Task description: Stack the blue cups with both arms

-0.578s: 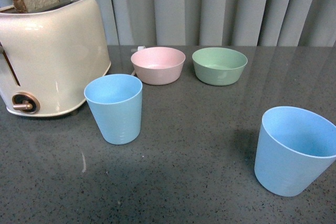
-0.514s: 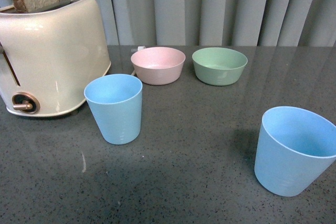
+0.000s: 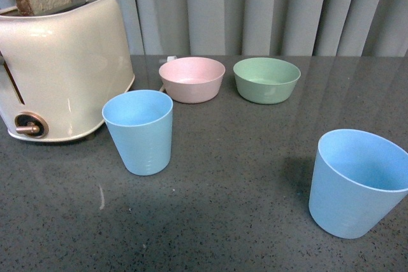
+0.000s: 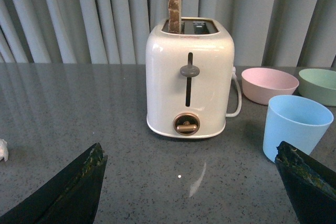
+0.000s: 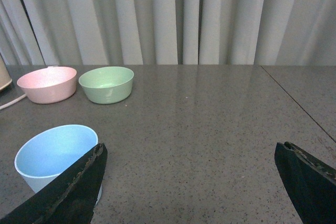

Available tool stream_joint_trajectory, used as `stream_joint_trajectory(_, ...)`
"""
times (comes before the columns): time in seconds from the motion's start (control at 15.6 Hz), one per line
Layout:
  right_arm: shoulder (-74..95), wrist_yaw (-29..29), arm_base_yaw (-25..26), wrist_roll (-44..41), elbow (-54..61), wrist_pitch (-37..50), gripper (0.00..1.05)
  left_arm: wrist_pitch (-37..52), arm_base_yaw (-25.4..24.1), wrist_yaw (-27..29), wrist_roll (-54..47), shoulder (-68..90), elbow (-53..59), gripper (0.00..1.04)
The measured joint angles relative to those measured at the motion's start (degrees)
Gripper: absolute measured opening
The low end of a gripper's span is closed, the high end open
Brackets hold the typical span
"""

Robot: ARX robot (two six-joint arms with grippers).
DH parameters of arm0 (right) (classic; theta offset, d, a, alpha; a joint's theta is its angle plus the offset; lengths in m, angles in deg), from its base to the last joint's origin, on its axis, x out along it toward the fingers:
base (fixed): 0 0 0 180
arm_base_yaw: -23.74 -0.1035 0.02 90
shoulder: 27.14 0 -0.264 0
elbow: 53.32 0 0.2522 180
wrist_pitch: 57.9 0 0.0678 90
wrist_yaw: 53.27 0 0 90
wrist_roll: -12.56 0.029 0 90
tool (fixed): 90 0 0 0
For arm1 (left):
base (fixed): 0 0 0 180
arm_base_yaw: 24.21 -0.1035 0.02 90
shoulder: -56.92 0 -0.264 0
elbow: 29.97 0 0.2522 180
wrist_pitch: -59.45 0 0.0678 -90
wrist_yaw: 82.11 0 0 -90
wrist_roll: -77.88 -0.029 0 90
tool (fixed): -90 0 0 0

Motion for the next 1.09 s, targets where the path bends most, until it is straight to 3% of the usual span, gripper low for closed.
stream_joint_trajectory(1.09, 0.00, 0.00, 0.00, 0.00, 0.00, 0.00, 0.98, 0.00, 0.00, 0.00, 0.00, 0.00, 0.00, 0.98)
